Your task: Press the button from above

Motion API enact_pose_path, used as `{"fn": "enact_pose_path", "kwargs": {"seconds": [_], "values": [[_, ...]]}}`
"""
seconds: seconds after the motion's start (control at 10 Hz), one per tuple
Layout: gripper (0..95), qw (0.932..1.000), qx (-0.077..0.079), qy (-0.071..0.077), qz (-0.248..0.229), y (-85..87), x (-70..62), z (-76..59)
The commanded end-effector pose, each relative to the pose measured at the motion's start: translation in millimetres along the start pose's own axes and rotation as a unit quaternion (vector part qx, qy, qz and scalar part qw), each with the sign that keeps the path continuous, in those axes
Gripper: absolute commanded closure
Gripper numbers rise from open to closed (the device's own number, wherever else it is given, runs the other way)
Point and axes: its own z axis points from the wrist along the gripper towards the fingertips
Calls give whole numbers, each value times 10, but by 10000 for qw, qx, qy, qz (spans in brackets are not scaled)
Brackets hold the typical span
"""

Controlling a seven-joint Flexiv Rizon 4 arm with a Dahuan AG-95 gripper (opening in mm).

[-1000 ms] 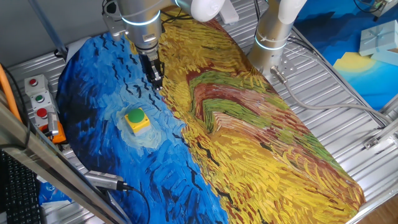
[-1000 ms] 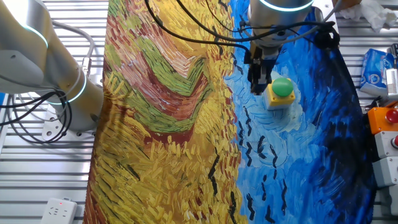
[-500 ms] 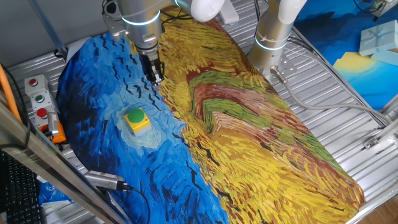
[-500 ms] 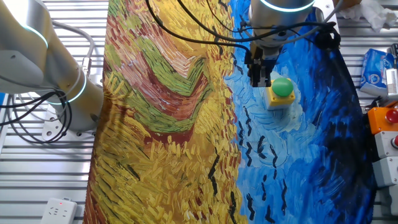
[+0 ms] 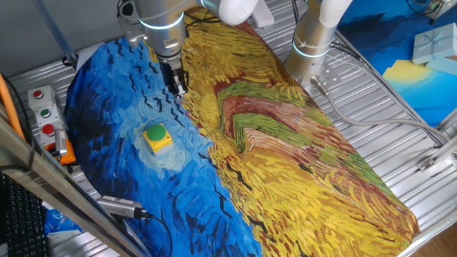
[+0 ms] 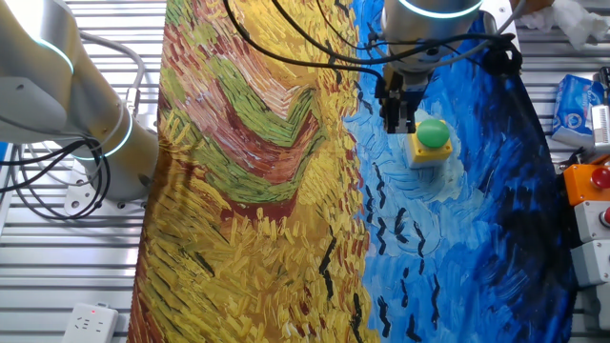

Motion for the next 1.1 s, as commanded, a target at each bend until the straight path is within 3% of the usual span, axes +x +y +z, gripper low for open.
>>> {"fn": "enact_pose_path", "kwargs": {"seconds": [0.1,1.1], "values": [[950,10000,4,4,8,-1,1,-1],[950,10000,2,33,25,-1,2,-3]]}}
